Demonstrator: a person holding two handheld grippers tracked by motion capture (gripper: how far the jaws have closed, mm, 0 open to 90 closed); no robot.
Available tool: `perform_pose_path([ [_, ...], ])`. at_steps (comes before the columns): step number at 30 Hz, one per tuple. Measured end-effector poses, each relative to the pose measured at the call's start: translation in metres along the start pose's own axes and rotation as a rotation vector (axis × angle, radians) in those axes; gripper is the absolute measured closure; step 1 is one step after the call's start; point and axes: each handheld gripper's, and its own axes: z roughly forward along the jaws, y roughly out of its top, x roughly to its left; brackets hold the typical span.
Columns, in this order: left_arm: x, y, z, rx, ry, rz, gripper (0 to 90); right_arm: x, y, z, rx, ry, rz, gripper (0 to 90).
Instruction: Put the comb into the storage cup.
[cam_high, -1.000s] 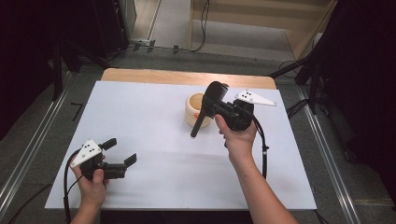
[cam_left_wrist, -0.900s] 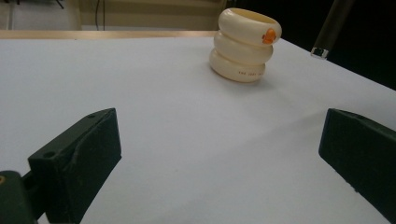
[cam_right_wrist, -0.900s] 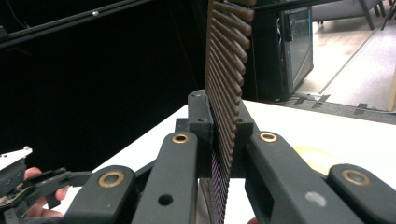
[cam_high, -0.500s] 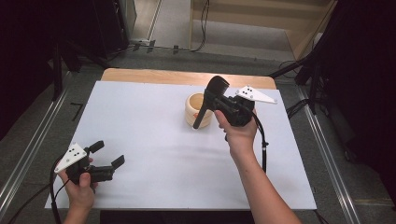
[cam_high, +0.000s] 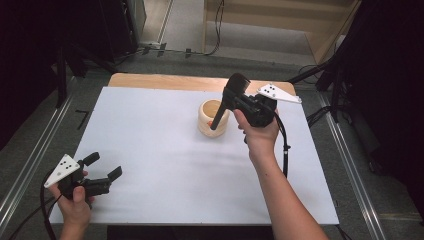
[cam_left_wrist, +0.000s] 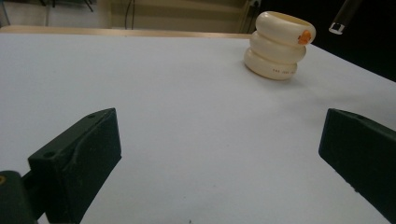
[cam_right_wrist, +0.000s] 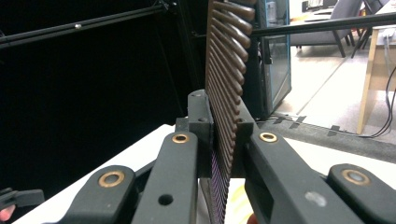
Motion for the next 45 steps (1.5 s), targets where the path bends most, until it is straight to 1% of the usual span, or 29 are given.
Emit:
perform_pose_path([
  [2,0.001,-0.001,-0.001,-0.007,-0.003,-0.01,0.0,-0.001,0.002,0.001,-0.003,-0.002,-0.006,82.8],
  [6,0.0,-0.003,0.001,-0.001,-0.008,0.004,0.0,-0.003,0.006,0.004,-0.004,-0.006,-0.007,82.8],
  [7,0.0,-0.003,0.002,0.001,-0.009,0.003,0.0,-0.004,0.006,0.006,-0.007,-0.008,-0.014,82.8],
  [9,0.0,-0.004,0.002,-0.001,-0.01,0.001,0.0,-0.005,0.007,0.008,-0.004,-0.009,-0.008,82.8],
  [14,0.0,-0.005,0.002,-0.006,-0.008,-0.002,0.0,-0.009,0.01,0.014,-0.005,-0.024,-0.017,82.8],
  [16,0.0,-0.005,0.001,-0.009,-0.009,-0.005,0.0,-0.01,0.01,0.016,-0.006,-0.028,-0.009,82.8],
  [19,0.001,-0.005,0.001,-0.011,-0.011,-0.009,0.0,-0.013,0.011,0.02,-0.003,-0.039,-0.017,82.8],
  [27,0.001,-0.006,0.001,-0.012,-0.014,-0.01,0.0,-0.019,0.013,0.027,-0.004,-0.049,-0.019,82.8],
  [30,0.001,-0.006,0.001,-0.014,-0.015,-0.012,0.0,-0.021,0.013,0.029,-0.005,-0.05,-0.013,82.8],
  [36,0.001,-0.006,0.001,-0.013,-0.014,-0.007,0.0,-0.026,0.01,0.034,-0.003,-0.059,-0.018,82.8],
  [44,0.001,-0.006,0.0,-0.012,-0.018,-0.01,0.0,-0.034,0.006,0.04,0.002,-0.08,-0.014,82.8],
  [45,0.001,-0.006,0.0,-0.012,-0.017,-0.01,0.0,-0.035,0.005,0.041,0.008,-0.092,-0.012,82.8],
])
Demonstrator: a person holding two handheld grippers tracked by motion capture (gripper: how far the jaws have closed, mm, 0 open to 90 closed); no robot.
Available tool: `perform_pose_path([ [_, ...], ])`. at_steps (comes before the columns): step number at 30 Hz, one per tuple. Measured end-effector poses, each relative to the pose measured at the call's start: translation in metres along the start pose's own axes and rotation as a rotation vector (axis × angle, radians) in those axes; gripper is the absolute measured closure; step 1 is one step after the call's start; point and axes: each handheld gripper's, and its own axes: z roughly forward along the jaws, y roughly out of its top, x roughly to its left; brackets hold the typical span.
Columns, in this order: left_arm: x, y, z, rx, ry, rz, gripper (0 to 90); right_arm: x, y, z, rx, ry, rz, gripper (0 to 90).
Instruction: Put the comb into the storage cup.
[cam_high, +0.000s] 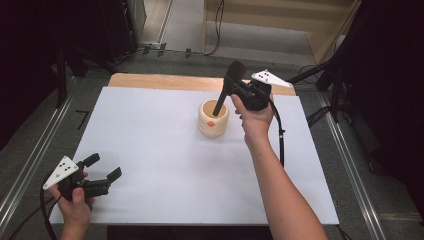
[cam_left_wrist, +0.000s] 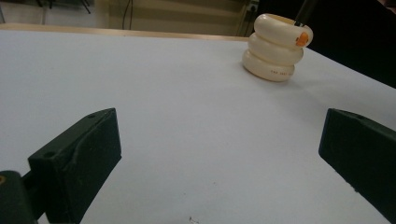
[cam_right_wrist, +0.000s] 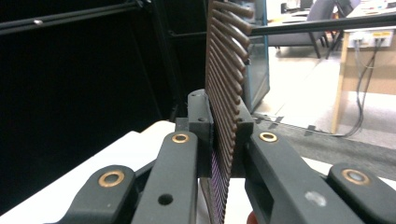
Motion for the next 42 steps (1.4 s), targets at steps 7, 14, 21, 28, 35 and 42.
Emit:
perform_pose_path([
  [7,0.0,0.0,0.0,0.0,-0.001,0.0,0.0,-0.004,-0.006,0.008,0.013,-0.004,0.006,82.8],
  [14,0.001,0.0,0.0,-0.005,-0.003,-0.002,0.0,-0.009,-0.015,0.017,0.026,-0.011,0.016,82.8],
  [21,0.001,0.0,0.0,-0.003,-0.005,-0.001,0.0,-0.012,-0.028,0.025,0.063,-0.017,0.018,82.7],
  [28,0.001,0.0,0.0,-0.007,-0.006,-0.002,0.0,-0.016,-0.037,0.029,0.053,-0.03,0.06,82.7],
  [35,0.001,0.0,0.0,-0.007,-0.006,-0.005,0.0,-0.018,-0.048,0.034,0.074,-0.037,0.072,82.7],
  [42,0.001,0.0,0.0,-0.006,-0.006,-0.004,0.0,-0.016,-0.055,0.038,0.082,-0.034,0.077,82.7],
])
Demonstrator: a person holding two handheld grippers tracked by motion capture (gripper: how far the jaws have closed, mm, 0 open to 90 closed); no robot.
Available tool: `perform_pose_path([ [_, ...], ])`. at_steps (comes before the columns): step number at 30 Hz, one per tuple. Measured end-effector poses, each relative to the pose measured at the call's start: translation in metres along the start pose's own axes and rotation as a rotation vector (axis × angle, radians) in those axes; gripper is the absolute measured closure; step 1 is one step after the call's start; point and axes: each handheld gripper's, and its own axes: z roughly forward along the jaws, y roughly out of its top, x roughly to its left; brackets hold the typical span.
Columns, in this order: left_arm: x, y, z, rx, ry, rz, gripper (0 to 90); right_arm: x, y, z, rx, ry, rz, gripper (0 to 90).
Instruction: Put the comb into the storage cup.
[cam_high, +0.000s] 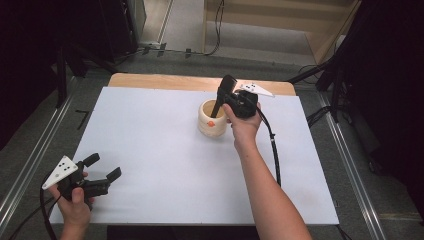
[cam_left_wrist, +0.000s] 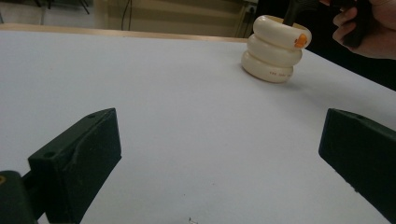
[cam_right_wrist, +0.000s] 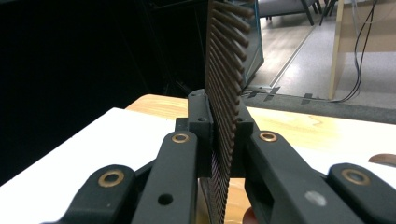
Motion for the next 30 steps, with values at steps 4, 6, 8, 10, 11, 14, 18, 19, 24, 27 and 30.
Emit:
perform_pose_path([
  [4,0.0,0.0,0.0,0.001,0.0,0.001,0.0,-0.001,-0.006,0.003,0.012,-0.004,0.014,82.8],
  [6,0.0,0.0,0.0,0.004,0.001,-0.001,0.0,-0.002,-0.008,0.003,0.01,-0.002,0.021,82.7],
  [8,0.001,0.0,0.0,0.006,0.007,-0.004,0.0,-0.003,-0.01,0.004,0.016,-0.002,0.024,82.8],
  [10,0.001,0.0,0.0,0.001,0.005,-0.011,0.0,-0.004,-0.012,0.005,0.017,-0.003,0.032,82.7],
  [11,0.002,0.0,0.0,0.003,0.006,-0.012,0.0,-0.004,-0.013,0.006,0.015,-0.002,0.035,82.8],
  [14,0.002,0.0,0.0,0.003,0.005,-0.011,0.0,-0.006,-0.014,0.007,0.01,0.003,0.06,82.7],
  [18,0.002,0.0,0.0,0.003,0.005,-0.01,0.0,-0.007,-0.016,0.008,0.006,0.014,0.092,82.8],
  [19,0.002,0.0,0.0,0.003,0.004,-0.01,0.0,-0.007,-0.016,0.009,0.004,0.016,0.098,82.7],
  [24,0.002,0.0,0.0,-0.003,0.001,-0.016,0.0,-0.008,-0.018,0.01,0.0,0.024,0.12,82.7],
  [27,0.002,0.0,0.0,-0.002,0.002,-0.018,0.0,-0.011,-0.019,0.009,-0.008,0.023,0.142,82.6],
  [30,0.002,0.0,0.0,-0.002,0.002,-0.017,0.0,-0.018,-0.022,0.009,-0.012,0.03,0.186,82.3],
])
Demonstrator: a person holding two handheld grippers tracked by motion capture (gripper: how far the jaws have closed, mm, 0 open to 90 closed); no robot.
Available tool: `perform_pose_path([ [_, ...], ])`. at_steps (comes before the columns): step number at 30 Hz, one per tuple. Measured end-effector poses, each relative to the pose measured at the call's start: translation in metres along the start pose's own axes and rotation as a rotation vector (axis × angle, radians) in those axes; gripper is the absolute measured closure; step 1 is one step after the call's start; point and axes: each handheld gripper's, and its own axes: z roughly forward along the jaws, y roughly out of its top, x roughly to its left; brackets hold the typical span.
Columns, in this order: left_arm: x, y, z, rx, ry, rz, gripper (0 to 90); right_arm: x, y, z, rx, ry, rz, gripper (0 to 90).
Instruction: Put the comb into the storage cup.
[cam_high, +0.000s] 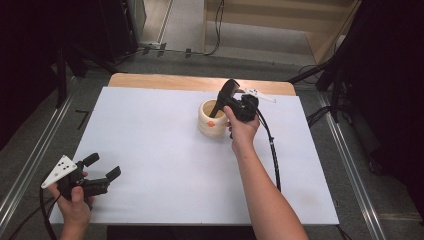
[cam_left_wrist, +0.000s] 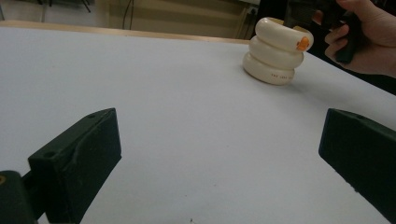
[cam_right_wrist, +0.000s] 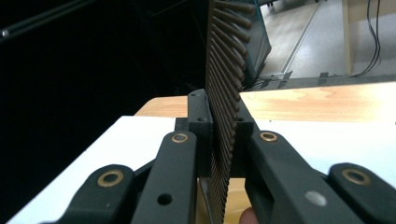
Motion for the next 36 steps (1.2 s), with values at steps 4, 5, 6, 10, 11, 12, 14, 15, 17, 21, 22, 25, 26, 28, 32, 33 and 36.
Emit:
perform_pose_path([
  [4,0.0,0.0,0.0,0.002,0.001,0.002,0.0,-0.006,-0.001,-0.002,0.001,-0.026,0.016,74.4],
  [5,-0.001,0.0,0.0,0.002,0.002,0.004,0.0,-0.006,-0.001,-0.002,0.007,-0.038,0.012,71.3],
  [6,-0.001,0.0,0.0,0.003,0.001,0.004,0.0,-0.006,-0.001,-0.002,0.015,-0.046,0.001,67.3],
  [10,-0.001,0.0,0.001,0.004,0.004,0.008,0.0,-0.006,-0.002,-0.003,0.033,-0.061,-0.013,48.9],
  [11,-0.001,0.0,0.001,0.004,0.003,0.008,0.0,-0.007,-0.001,-0.003,0.043,-0.065,-0.012,44.6],
  [12,-0.001,0.0,0.001,0.004,0.004,0.009,0.0,-0.007,-0.001,-0.004,0.05,-0.064,-0.011,42.3],
  [14,-0.001,0.0,0.001,0.004,0.004,0.009,0.0,-0.007,0.0,-0.006,0.067,-0.057,-0.012,34.1],
  [15,-0.001,0.0,0.001,0.004,0.003,0.009,0.0,-0.006,0.0,-0.007,0.078,-0.071,-0.016,27.7],
  [17,-0.001,0.0,0.001,0.004,0.003,0.009,0.0,-0.006,0.002,-0.008,0.092,-0.081,-0.018,15.4],
  [21,-0.001,0.0,0.001,0.004,0.002,0.01,0.0,-0.004,0.004,-0.013,0.103,-0.089,-0.056,0.0],
  [22,-0.001,0.0,0.001,0.004,0.003,0.009,0.0,-0.003,0.004,-0.014,0.104,-0.083,-0.075,0.0],
  [25,-0.002,0.0,0.001,0.003,0.001,0.011,0.0,-0.001,0.005,-0.019,0.114,-0.097,-0.106,0.0],
  [26,-0.002,0.0,0.001,0.003,0.002,0.011,0.0,-0.001,0.006,-0.02,0.117,-0.095,-0.112,0.0],
  [28,-0.002,0.0,0.001,0.005,0.001,0.011,0.0,0.001,0.006,-0.023,0.123,-0.1,-0.135,0.0],
  [32,-0.002,0.0,0.001,0.008,0.003,0.014,0.0,0.005,0.008,-0.031,0.123,-0.112,-0.193,0.0],
  [33,-0.003,0.0,0.002,0.008,0.004,0.013,0.0,0.005,0.008,-0.032,0.124,-0.112,-0.204,0.0],
  [36,-0.003,0.0,0.002,0.013,0.003,0.018,0.0,0.006,0.008,-0.038,0.126,-0.115,-0.235,0.0],
])
